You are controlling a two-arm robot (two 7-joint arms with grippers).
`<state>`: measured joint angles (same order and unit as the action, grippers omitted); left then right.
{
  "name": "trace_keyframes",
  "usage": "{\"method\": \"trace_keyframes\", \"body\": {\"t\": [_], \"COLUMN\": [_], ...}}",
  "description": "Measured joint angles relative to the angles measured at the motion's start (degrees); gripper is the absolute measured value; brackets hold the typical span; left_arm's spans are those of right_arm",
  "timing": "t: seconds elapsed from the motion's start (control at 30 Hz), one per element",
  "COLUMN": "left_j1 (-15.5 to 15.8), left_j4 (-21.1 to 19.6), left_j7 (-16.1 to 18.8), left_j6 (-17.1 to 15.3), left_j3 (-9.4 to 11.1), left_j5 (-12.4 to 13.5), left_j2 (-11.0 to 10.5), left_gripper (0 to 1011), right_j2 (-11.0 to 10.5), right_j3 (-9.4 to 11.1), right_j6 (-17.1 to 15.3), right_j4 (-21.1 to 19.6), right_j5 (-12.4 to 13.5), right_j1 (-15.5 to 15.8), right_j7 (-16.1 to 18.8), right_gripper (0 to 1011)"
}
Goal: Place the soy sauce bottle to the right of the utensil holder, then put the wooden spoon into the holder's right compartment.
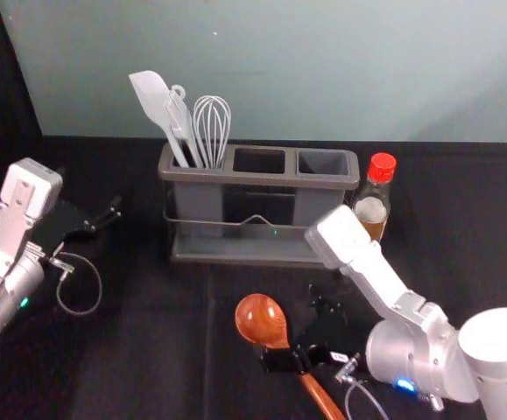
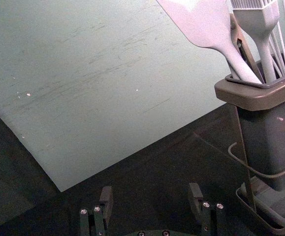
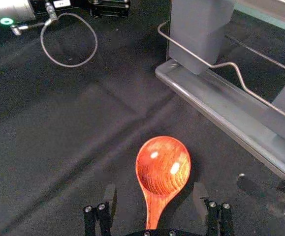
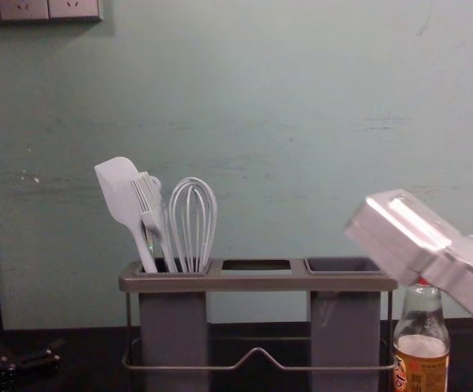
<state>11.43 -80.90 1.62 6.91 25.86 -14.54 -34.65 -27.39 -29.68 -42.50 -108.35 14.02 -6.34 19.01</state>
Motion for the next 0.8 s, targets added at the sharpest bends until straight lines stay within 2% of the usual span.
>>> {"method": "trace_keyframes", "body": {"t": [0.13, 0.33, 0.63, 0.8], "left_j1": [0.0, 0.0, 0.0, 0.0], "left_j4": [0.0, 0.0, 0.0, 0.0], "left_j7": [0.0, 0.0, 0.0, 0.0], "left_j6": [0.0, 0.0, 0.0, 0.0], "left_j3": [0.0, 0.0, 0.0, 0.0], "left_j5": [0.0, 0.0, 0.0, 0.0], "left_j2": [0.0, 0.0, 0.0, 0.0], "left_gripper": [1005, 1005, 1005, 1005], "right_j2": [1.5, 5.2, 8.2, 9.1], "right_j3": [-0.4, -1.2, -2.4, -3.0], "right_j6": [-2.5, -6.3, -8.5, -9.0], "right_j4": [0.9, 3.7, 6.4, 7.4], "right_j5": [-0.4, -1.7, -4.1, -5.2], "right_j1": [-1.3, -3.7, -5.8, -6.3], "right_j7": [-0.1, -1.2, -2.2, -2.3], "right_gripper": [1003, 1003, 1003, 1002]}}
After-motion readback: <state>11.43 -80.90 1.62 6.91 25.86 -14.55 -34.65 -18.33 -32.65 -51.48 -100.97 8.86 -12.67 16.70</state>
